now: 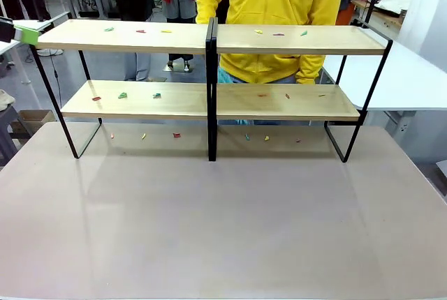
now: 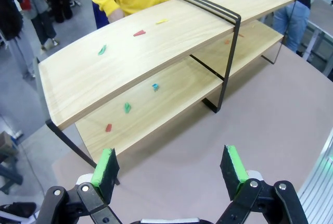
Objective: Clean the shelves.
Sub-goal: Pick up the Duster when the human hands it over.
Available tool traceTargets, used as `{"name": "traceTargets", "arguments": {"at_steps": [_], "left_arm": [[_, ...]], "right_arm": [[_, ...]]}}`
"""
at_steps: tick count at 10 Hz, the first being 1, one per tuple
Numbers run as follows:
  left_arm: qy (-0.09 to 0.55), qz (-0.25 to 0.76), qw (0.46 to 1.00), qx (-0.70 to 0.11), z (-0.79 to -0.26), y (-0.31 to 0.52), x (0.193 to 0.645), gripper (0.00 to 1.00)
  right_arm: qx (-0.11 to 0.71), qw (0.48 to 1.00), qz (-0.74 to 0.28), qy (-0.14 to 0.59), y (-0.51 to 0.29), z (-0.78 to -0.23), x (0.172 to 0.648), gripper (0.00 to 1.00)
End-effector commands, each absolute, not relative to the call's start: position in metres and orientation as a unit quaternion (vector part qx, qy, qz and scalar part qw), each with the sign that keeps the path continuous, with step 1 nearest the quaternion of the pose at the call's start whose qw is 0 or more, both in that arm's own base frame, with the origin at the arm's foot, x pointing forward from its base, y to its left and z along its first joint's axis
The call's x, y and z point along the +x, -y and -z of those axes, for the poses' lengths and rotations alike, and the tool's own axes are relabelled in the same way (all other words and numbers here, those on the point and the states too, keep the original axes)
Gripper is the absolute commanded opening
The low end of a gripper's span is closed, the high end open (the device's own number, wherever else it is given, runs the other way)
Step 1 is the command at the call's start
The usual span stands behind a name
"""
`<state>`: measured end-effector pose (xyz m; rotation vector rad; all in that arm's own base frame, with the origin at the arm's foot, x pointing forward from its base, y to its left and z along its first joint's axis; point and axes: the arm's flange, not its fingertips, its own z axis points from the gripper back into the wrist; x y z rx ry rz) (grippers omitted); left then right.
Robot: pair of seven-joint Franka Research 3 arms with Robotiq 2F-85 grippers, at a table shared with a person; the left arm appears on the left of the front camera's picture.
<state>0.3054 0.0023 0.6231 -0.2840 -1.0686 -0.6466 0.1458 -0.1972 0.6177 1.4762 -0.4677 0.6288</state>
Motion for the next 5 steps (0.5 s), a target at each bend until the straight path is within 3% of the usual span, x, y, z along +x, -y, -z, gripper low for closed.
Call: {"name": "traceTargets", "arguments": {"at_steps": [1,5], "left_arm": [[0.494,0.298,0.806,-0.131,-0.6232,-0.0017,0.304,1.0],[0.494,0.298,0.806,-0.131,-0.6232,-0.0017,0.304,1.0]], "right_arm": [[0.653,0.672,-0.279,0.208,0.2015,-0.6243,0.137,0.12],[0.653,0.672,-0.279,0.208,0.2015,-0.6243,0.137,0.12]]}}
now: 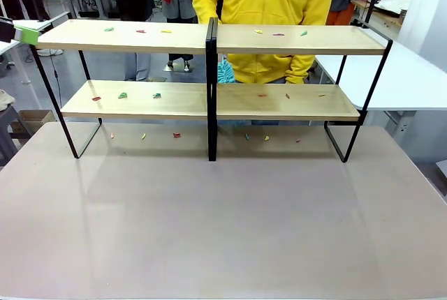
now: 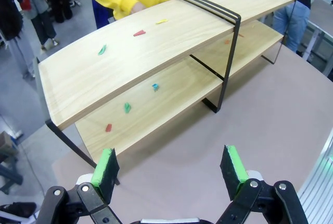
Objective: Clean the shelves.
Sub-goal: Clean a randomly selected level of the Shelf with the Duster.
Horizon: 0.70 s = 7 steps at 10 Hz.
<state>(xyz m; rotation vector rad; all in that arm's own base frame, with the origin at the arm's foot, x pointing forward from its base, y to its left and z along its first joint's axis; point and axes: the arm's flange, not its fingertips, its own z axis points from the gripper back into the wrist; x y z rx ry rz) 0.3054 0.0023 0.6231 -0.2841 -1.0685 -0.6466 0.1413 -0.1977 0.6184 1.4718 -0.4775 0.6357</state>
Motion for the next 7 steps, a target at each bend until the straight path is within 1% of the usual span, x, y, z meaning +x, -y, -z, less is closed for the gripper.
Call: {"name": "traceTargets", "arguments": {"at_steps": [1,6,7], "left_arm": [[0.494,0.298,0.806,-0.131,-0.623,-0.002,0.304,1.0],[0.494,0.298,0.806,-0.131,-0.623,-0.002,0.304,1.0],[0.494,0.298,0.806,-0.131,-0.623,-0.002,0.304,1.0]], "right_arm": [[0.653,0.672,-0.279,0.208,0.201,-0.624,0.137,0.12],[0.653,0.67,-0.282,0.212,0.198,-0.618,0.141,0.12],[0.586,0.754,-0.278,0.102,0.175,-0.61,0.104,0.12]]}}
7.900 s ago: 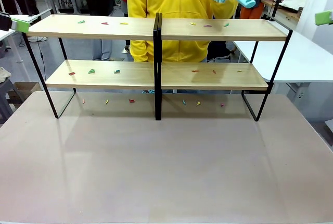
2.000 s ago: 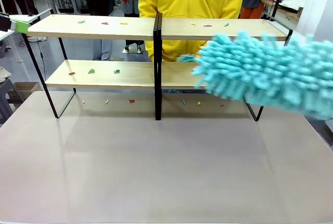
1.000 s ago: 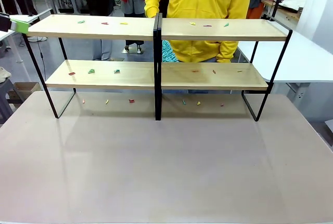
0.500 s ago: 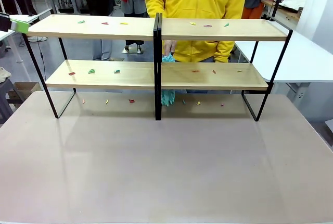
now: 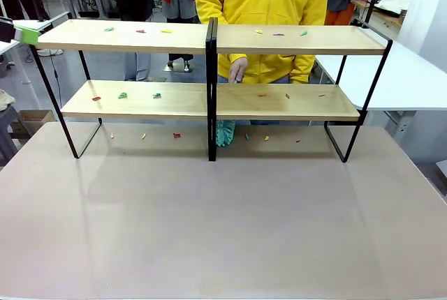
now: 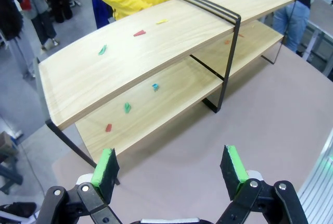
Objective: Clean the shelves.
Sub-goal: Clean a randomly selected level of the Shelf with the Duster.
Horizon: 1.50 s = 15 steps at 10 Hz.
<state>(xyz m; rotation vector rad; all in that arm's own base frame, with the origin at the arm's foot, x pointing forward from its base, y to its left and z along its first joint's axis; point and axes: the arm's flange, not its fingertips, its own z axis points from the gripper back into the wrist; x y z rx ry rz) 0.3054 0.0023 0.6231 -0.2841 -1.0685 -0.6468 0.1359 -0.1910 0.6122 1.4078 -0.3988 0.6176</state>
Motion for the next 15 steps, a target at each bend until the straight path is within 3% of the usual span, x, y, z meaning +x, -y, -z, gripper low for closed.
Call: {"name": "traceTargets", "arguments": {"at_steps": [1,2,4,5,6,8,11,14,15], "left_arm": [[0.494,0.298,0.806,-0.131,-0.623,-0.002,0.304,1.0],[0.494,0.298,0.806,-0.131,-0.623,-0.002,0.304,1.0],[0.494,0.298,0.806,-0.131,-0.623,-0.002,0.304,1.0],[0.494,0.298,0.806,-0.131,-0.623,-0.002,0.304,1.0],[0.494,0.298,0.806,-0.131,-0.623,-0.002,0.304,1.0],[0.494,0.298,0.806,-0.131,-0.623,-0.002,0.304,1.0],[0.494,0.298,0.806,-0.131,-0.623,-0.002,0.304,1.0],[0.494,0.298,0.806,-0.131,-0.623,-0.002,0.304,1.0],[0.494,0.298,0.806,-0.131,-0.623,-0.002,0.304,1.0]], "right_arm": [[0.537,0.791,-0.292,0.002,0.128,-0.567,0.097,0.12],[0.527,0.796,-0.298,-0.024,0.093,-0.528,0.109,0.12],[0.474,0.83,-0.295,-0.003,0.032,-0.464,0.132,0.12],[0.441,0.835,-0.328,0.035,0.031,-0.47,0.123,0.12],[0.5,0.821,-0.275,-0.027,0.076,-0.501,0.136,0.12],[0.469,0.833,-0.292,-0.024,0.065,-0.506,0.149,0.12],[0.418,0.864,-0.278,-0.02,-0.016,-0.486,0.226,0.12],[0.362,0.891,-0.274,-0.005,-0.158,-0.425,0.297,0.12],[0.332,0.894,-0.296,-0.055,-0.188,-0.403,0.3,0.12]]}}
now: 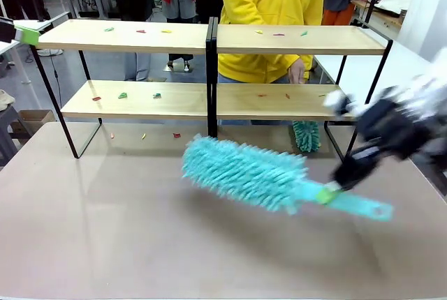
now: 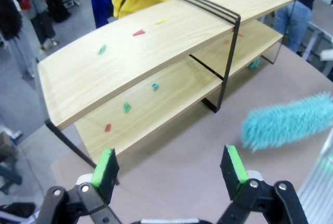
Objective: Clean the shelves.
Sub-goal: Clean a randomly selected level of the Shelf with the Duster.
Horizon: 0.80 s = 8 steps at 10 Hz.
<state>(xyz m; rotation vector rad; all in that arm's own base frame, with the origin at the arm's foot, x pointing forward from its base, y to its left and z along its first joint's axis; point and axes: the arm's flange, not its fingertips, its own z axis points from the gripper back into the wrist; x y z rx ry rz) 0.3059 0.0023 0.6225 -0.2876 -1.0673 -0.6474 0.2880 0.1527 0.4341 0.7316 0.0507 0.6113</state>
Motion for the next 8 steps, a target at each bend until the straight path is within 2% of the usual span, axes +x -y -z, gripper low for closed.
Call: {"name": "traceTargets", "arguments": {"at_steps": [1,2,3,4,5,6,8], "left_arm": [[0.494,0.298,0.806,-0.131,-0.623,-0.002,0.304,1.0],[0.494,0.298,0.806,-0.131,-0.623,-0.002,0.304,1.0],[0.494,0.298,0.806,-0.131,-0.623,-0.002,0.304,1.0],[0.494,0.298,0.806,-0.131,-0.623,-0.002,0.304,1.0],[0.494,0.298,0.806,-0.131,-0.623,-0.002,0.304,1.0],[0.494,0.298,0.806,-0.131,-0.623,-0.002,0.304,1.0],[0.494,0.298,0.806,-0.131,-0.623,-0.002,0.304,1.0]], "right_arm": [[0.317,0.894,-0.31,-0.059,-0.197,-0.393,0.296,0.12],[0.352,0.888,-0.294,-0.024,-0.153,-0.434,0.288,0.12],[0.352,0.888,-0.294,-0.024,-0.153,-0.434,0.288,0.12],[0.324,0.892,-0.313,-0.051,-0.197,-0.396,0.288,0.12],[0.311,0.905,-0.287,-0.045,-0.202,-0.391,0.278,0.12],[0.322,0.896,-0.304,-0.007,-0.209,-0.395,0.277,0.12],[0.326,0.901,-0.276,0.078,-0.244,-0.398,0.284,0.12]]}}
